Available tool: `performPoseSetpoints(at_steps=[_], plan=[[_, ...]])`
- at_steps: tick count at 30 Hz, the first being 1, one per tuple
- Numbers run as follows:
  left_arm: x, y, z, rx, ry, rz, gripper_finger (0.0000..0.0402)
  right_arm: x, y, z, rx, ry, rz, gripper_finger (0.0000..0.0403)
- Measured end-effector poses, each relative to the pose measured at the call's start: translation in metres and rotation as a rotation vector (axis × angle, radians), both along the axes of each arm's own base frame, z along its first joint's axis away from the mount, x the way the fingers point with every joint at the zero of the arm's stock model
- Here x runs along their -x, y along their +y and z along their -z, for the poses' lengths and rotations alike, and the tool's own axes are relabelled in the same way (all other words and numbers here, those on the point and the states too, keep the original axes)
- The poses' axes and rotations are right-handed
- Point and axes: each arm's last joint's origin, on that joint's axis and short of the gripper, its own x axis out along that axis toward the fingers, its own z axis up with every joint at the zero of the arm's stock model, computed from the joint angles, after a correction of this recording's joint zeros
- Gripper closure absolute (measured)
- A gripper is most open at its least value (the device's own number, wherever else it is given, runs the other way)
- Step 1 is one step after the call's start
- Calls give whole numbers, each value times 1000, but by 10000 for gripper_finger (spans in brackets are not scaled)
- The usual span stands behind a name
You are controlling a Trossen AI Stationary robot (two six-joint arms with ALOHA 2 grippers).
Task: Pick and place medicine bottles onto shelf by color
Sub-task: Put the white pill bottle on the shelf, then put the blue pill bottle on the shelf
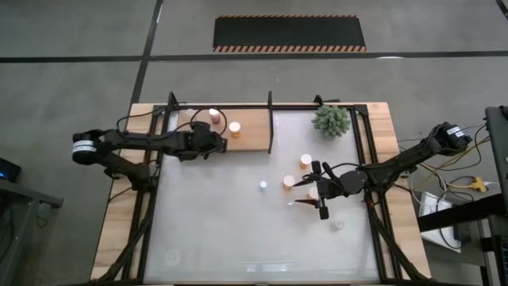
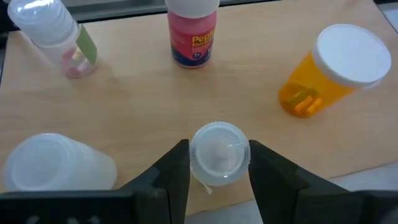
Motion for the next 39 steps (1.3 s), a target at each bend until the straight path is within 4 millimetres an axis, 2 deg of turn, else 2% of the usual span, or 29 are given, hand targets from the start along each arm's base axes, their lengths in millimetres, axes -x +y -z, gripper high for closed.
performPoseSetpoints(at_steps=[13,25,29,39], plan=[[-2,1,1,-11,3,-4,274,0,0,0,-6,3,2,177],[-2,1,-2,-14,14,26,201,0,0,0,-11,3,3,177],[0,0,-11,-23,12,74,194,0,0,-1,-30,3,8,177],[10,-8,-55,-105,-62,223,194,-5,2,-15,-60,-17,12,177]])
